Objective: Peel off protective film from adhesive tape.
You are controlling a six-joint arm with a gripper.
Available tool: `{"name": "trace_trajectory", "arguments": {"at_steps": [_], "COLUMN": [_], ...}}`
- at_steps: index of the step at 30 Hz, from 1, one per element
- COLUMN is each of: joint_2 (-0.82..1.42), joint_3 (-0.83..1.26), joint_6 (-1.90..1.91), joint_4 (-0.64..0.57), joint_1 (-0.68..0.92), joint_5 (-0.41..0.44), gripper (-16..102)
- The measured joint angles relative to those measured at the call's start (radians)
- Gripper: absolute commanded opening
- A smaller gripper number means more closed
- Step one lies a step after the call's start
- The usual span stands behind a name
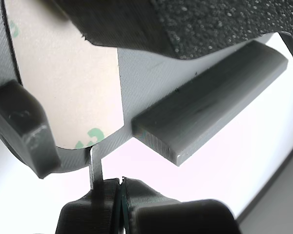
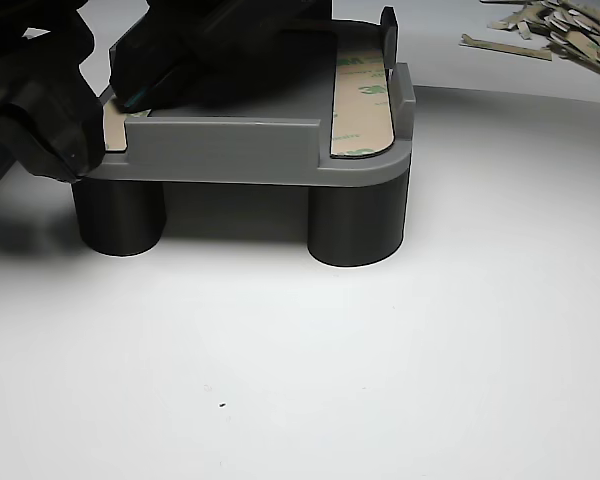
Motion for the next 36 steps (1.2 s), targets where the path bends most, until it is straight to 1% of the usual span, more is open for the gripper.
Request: {"name": "trace_trajectory", "arguments": {"at_steps": [36], "joint_2": [0.0], "joint_3": [-0.006], "joint_6": [0.012], "joint_4": [0.021], "joint_1": [0.003], "joint_5": [-0.005], "gripper": [-11]}}
